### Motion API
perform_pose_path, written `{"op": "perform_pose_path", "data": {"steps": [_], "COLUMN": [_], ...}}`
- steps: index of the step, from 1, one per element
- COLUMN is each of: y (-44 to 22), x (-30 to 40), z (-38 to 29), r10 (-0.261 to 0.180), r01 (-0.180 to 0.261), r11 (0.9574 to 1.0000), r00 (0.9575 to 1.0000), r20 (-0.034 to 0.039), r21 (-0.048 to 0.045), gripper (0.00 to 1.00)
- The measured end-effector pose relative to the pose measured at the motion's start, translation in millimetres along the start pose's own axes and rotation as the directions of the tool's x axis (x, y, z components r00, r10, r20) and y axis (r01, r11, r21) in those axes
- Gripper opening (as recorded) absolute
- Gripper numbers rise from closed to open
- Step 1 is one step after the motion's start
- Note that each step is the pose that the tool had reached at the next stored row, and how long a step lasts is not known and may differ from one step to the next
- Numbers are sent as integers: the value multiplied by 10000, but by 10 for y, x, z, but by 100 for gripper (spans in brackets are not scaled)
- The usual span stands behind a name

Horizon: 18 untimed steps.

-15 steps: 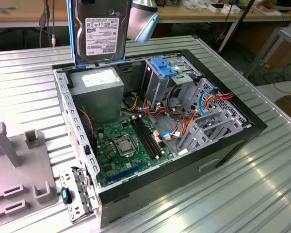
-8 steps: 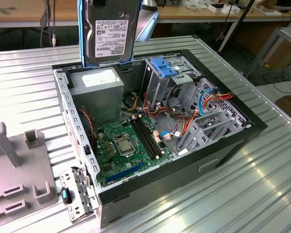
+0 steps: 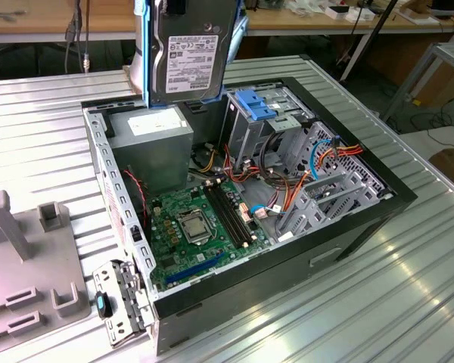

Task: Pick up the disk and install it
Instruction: 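Pick up the disk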

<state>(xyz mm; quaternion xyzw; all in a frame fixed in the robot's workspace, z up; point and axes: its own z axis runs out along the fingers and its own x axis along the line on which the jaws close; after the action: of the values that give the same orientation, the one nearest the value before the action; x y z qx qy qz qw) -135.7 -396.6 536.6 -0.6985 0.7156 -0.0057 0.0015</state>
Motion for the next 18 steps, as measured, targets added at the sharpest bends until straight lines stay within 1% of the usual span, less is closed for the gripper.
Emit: {"op": "perform_pose_path", "data": {"steps": [5,15,16,18], "y": [-100,-300,-338,-384], "x": [38,66,68,69], "z": [7,21,24,28], "r10": [0,-1,-1,-1], "r01": [0,1,1,1], "r11": [10000,10000,10000,10000], "r00": [10000,9998,9998,9997], "r20": [-53,-184,-203,-225], "r21": [3,4,5,5], "gripper": [37,37,37,37]}}
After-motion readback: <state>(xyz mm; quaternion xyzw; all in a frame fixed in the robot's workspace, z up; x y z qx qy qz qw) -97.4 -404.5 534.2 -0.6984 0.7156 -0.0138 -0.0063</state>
